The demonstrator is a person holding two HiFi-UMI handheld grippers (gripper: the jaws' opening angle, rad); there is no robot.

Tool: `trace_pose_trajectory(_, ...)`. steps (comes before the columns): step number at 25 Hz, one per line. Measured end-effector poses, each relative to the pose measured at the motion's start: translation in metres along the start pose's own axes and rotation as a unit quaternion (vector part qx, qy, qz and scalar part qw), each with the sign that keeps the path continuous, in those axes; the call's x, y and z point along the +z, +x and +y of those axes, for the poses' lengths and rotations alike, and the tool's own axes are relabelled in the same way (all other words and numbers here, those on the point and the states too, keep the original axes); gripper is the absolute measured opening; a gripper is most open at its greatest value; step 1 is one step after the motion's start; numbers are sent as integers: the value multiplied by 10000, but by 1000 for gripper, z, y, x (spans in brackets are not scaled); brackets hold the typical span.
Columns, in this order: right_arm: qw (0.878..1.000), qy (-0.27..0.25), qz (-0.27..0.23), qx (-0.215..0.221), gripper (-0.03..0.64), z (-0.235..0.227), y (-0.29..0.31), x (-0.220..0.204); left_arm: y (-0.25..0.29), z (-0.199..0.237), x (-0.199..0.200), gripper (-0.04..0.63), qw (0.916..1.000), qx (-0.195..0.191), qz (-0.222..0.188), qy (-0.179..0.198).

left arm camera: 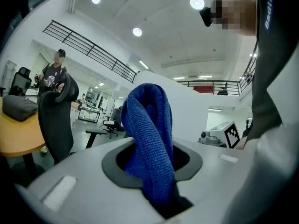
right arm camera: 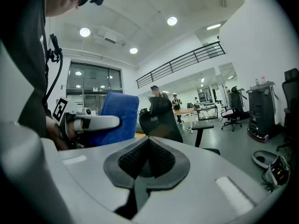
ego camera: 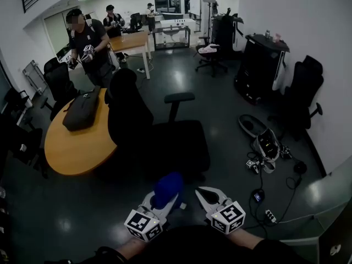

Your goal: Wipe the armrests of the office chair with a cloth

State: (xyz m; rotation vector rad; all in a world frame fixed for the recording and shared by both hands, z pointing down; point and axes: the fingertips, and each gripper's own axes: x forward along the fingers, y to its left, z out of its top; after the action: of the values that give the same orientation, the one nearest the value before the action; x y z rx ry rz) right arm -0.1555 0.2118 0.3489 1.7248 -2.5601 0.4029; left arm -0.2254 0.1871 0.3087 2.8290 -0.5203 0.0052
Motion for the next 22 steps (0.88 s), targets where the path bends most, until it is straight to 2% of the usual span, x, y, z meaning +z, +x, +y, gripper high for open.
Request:
trace_pose_trajectory(13,9995,282,13,-110,5,-11,-10,-5,6,-9,-4,129,10000,17,90,4)
trace_pose_trajectory(22,9982,487,-161,-323,5,-45,-29,-1,33,-27,-6,129,9996,-122,244,121)
